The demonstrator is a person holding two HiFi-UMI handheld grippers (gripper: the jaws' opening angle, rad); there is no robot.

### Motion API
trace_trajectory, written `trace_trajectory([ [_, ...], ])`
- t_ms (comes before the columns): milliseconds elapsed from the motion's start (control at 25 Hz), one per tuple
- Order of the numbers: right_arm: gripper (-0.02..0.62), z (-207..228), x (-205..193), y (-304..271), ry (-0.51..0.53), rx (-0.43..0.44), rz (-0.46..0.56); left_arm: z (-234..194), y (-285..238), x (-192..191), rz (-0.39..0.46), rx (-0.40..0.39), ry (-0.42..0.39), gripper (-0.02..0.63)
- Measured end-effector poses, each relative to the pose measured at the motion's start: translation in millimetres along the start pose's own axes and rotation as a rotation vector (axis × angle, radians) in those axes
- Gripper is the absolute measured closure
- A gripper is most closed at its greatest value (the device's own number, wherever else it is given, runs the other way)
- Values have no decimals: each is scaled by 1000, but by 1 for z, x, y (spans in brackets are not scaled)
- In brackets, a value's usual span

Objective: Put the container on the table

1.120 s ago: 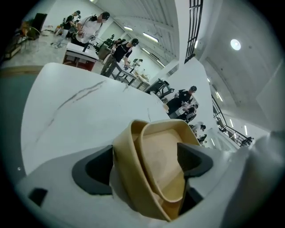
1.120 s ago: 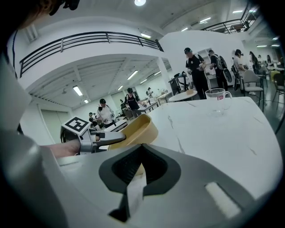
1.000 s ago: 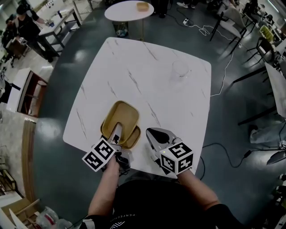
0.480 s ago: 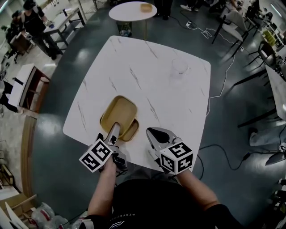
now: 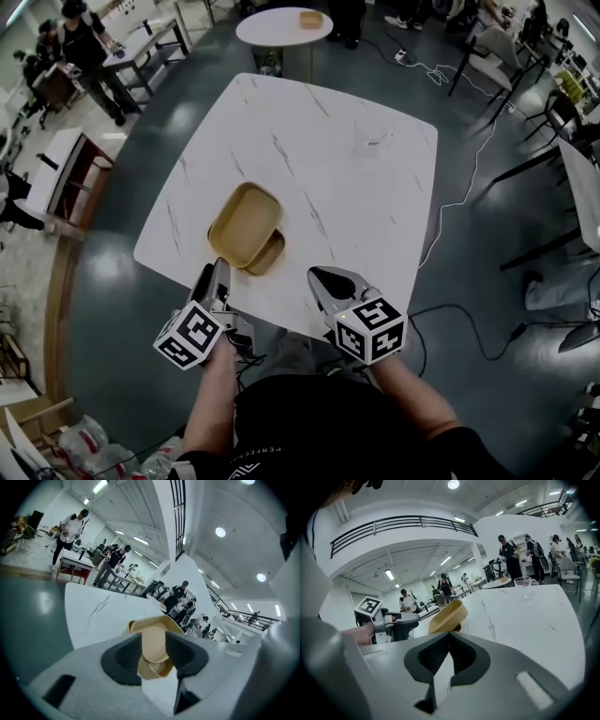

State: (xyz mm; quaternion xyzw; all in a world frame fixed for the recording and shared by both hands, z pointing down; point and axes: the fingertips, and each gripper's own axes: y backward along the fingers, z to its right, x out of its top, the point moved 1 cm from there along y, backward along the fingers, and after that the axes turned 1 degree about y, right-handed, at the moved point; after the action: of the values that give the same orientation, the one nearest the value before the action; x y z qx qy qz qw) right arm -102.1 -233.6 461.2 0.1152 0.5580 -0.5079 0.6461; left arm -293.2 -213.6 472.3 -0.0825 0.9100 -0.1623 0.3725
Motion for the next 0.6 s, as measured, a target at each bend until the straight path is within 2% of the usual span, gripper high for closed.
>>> trace_trajectory([
  [120,598,-3,-4,14,3,1,14,17,15,-10,1,-54,-16,592],
  [160,597,-4,-5,19,5,1,19,24,18,-15,-9,-79,-18,612],
  [360,597,-8,-14,41,19,-2,33,59,38,-47,-53,-206,-36,614],
  [520,598,-12,-25,57,29,-8,32,78,52,-71,-94,-249,-94,614],
  [600,598,-14,-32,65,31,-15,27,85,59,-84,-126,-256,-151,614],
])
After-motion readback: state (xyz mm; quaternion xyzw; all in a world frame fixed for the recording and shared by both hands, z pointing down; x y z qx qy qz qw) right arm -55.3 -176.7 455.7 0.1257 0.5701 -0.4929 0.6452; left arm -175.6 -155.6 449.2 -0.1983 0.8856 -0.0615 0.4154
